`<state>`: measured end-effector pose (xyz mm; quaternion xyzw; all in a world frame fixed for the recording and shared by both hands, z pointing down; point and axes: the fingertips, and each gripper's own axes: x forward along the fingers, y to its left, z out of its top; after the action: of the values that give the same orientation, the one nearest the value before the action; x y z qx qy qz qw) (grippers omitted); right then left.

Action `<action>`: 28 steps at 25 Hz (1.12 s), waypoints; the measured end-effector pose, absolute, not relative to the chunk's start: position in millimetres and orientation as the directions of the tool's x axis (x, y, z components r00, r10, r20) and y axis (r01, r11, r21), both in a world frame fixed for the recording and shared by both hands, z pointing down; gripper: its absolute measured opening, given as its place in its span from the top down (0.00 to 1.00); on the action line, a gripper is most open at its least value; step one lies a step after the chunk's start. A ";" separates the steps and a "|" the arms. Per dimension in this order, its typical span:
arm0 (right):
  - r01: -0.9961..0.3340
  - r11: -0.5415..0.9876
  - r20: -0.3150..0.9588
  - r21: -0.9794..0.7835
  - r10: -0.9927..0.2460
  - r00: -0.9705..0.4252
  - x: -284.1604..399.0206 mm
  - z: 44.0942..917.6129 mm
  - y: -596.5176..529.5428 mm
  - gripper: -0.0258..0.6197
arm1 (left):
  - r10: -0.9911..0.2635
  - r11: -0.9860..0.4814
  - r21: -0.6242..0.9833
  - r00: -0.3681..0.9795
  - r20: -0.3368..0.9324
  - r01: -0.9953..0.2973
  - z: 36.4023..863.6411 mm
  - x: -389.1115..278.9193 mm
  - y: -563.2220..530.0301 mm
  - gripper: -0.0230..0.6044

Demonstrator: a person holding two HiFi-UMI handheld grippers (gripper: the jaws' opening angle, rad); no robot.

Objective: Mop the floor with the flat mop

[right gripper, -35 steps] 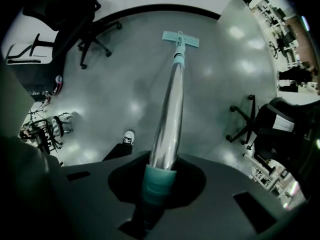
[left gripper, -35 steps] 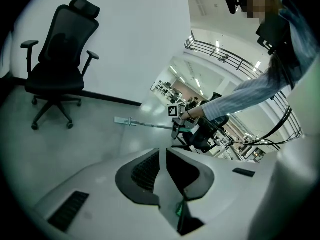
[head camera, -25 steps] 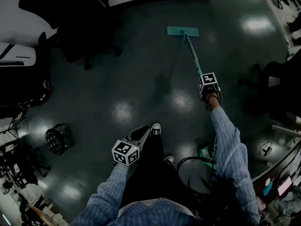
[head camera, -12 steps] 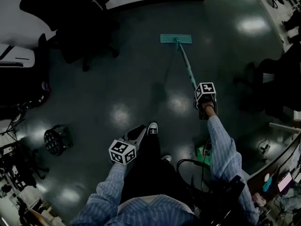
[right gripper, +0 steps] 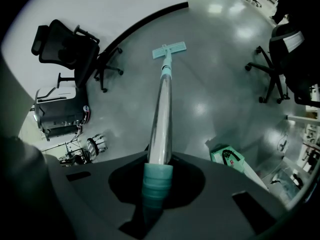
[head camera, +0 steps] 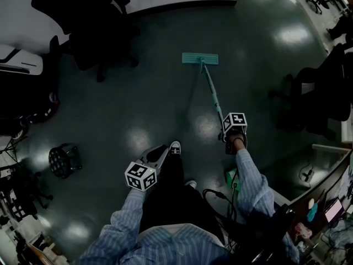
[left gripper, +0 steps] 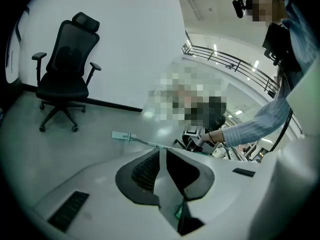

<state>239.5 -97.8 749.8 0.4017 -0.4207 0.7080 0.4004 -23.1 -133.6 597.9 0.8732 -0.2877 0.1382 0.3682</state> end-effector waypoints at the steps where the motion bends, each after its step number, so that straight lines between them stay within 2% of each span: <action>1: -0.904 -0.325 0.904 -0.276 0.230 -0.359 237.9 748.8 -84.1 0.91 | -0.401 -0.567 0.562 0.797 0.451 -0.603 596.4 -21.8 -125.0 0.89; 19: -0.909 -0.292 0.879 -0.297 0.289 -0.380 199.0 717.1 241.2 0.91 | -0.391 -0.638 0.526 0.825 0.409 -0.563 556.0 -23.0 73.4 0.89; 28: -0.923 -0.258 0.871 -0.287 0.331 -0.363 196.4 700.2 407.6 0.91 | -0.385 -0.664 0.506 0.832 0.400 -0.550 548.7 -18.9 139.2 0.89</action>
<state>196.4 407.6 700.2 0.3522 -0.4202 0.7107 0.4409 -18.9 139.2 548.7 0.9028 -0.2589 0.1302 0.3178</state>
